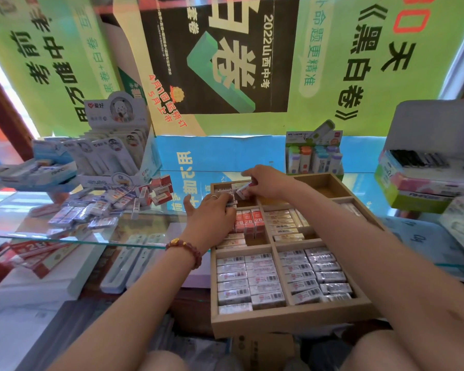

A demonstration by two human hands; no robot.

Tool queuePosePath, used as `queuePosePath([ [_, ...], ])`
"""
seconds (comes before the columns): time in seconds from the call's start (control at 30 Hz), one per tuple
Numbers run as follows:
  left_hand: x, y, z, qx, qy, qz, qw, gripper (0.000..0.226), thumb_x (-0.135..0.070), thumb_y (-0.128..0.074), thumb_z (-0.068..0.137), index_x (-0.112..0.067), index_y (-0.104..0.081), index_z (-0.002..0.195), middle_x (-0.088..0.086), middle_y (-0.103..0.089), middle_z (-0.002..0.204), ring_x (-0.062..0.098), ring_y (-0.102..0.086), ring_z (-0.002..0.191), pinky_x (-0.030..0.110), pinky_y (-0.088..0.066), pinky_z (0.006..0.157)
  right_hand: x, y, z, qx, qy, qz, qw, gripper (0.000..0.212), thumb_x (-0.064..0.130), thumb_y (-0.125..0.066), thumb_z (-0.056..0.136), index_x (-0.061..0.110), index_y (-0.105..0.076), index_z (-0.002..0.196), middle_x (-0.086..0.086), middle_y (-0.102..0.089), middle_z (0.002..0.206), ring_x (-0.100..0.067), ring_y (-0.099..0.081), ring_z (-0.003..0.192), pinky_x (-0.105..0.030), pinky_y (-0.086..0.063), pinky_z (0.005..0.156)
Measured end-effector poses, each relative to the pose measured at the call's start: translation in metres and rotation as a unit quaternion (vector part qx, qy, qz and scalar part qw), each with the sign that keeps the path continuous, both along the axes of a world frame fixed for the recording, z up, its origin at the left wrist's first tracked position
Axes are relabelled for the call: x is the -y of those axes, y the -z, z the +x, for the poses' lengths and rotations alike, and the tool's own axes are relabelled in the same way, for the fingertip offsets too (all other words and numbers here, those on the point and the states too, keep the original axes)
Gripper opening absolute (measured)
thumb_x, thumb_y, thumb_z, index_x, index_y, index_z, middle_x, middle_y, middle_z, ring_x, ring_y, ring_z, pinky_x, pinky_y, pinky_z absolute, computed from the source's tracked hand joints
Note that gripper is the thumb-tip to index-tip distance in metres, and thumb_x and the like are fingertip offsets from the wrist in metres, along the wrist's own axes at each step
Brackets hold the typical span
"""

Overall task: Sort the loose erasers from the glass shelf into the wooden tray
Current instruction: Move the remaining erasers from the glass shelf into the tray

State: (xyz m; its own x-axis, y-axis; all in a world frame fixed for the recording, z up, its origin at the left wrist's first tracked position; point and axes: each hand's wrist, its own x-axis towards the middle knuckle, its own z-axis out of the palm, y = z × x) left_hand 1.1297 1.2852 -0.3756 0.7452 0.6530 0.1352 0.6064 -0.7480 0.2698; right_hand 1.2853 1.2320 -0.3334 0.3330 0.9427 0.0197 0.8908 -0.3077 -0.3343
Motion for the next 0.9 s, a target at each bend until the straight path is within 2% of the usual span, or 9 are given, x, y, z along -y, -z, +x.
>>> queuePosePath([
  [0.1, 0.0, 0.0, 0.001, 0.0, -0.003, 0.0, 1.0, 0.039, -0.028, -0.027, 0.095, -0.025, -0.045, 0.129, -0.001, -0.049, 0.134, 0.014, -0.036, 0.129, 0.054, 0.008, 0.111, -0.002, 0.0, 0.0, 0.004, 0.003, -0.008, 1.0, 0.039, 0.021, -0.059, 0.092, 0.007, -0.057, 0.129, -0.009, -0.055, 0.132, -0.023, -0.053, 0.117, -0.03, -0.04, 0.093],
  [0.2, 0.0, 0.0, 0.001, 0.003, -0.003, 0.001, 1.0, 0.039, -0.028, -0.028, 0.095, -0.025, -0.045, 0.13, -0.001, -0.047, 0.135, 0.014, -0.036, 0.13, 0.055, 0.008, 0.111, -0.002, 0.002, 0.0, -0.005, 0.007, -0.002, 1.0, 0.039, 0.024, -0.061, 0.091, 0.009, -0.056, 0.127, -0.008, -0.056, 0.127, -0.022, -0.054, 0.111, -0.025, -0.038, 0.083],
  [0.33, 0.001, 0.0, 0.0, 0.006, -0.001, -0.005, 1.0, 0.04, -0.028, -0.028, 0.095, -0.025, -0.045, 0.131, -0.001, -0.048, 0.135, 0.014, -0.036, 0.13, 0.054, 0.008, 0.111, -0.003, 0.003, 0.001, -0.014, 0.002, -0.004, 1.0, 0.033, 0.023, -0.062, 0.09, 0.009, -0.057, 0.12, -0.008, -0.058, 0.121, -0.018, -0.053, 0.102, -0.024, -0.038, 0.079],
  [0.47, 0.001, 0.0, 0.0, 0.005, -0.004, -0.005, 1.0, 0.039, -0.028, -0.028, 0.095, -0.025, -0.045, 0.13, -0.001, -0.048, 0.134, 0.015, -0.036, 0.13, 0.054, 0.008, 0.111, 0.0, 0.005, 0.0, -0.028, -0.005, -0.004, 1.0, 0.042, 0.019, -0.06, 0.092, 0.013, -0.049, 0.132, -0.007, -0.057, 0.124, -0.015, -0.05, 0.097, -0.026, -0.038, 0.082],
  [0.57, 0.002, -0.001, 0.0, 0.006, -0.004, -0.005, 1.0, 0.037, -0.027, -0.028, 0.095, -0.024, -0.047, 0.127, -0.001, -0.049, 0.132, 0.015, -0.037, 0.128, 0.054, 0.008, 0.111, -0.001, 0.008, -0.003, 0.019, -0.026, -0.017, 0.999, 0.04, 0.02, -0.061, 0.091, 0.014, -0.054, 0.13, -0.006, -0.055, 0.125, -0.016, -0.051, 0.099, -0.028, -0.038, 0.082],
  [0.73, 0.002, -0.001, 0.0, 0.011, -0.004, -0.007, 1.0, 0.037, -0.027, -0.028, 0.096, -0.025, -0.047, 0.127, -0.001, -0.049, 0.133, 0.014, -0.036, 0.13, 0.054, 0.008, 0.11, 0.001, 0.007, -0.005, 0.075, -0.033, -0.017, 0.996, 0.037, 0.025, -0.057, 0.093, 0.018, -0.054, 0.129, -0.006, -0.049, 0.125, -0.026, -0.053, 0.11, -0.038, -0.045, 0.092],
  [0.9, 0.002, -0.002, 0.0, 0.001, -0.006, -0.004, 1.0, 0.037, -0.029, -0.027, 0.097, -0.025, -0.046, 0.128, -0.001, -0.049, 0.133, 0.015, -0.037, 0.129, 0.054, 0.009, 0.11, 0.002, -0.006, -0.006, 0.153, -0.052, 0.012, 0.987, 0.035, 0.027, -0.041, 0.1, 0.025, -0.046, 0.134, -0.004, -0.056, 0.125, -0.024, -0.055, 0.11, -0.036, -0.043, 0.086],
])
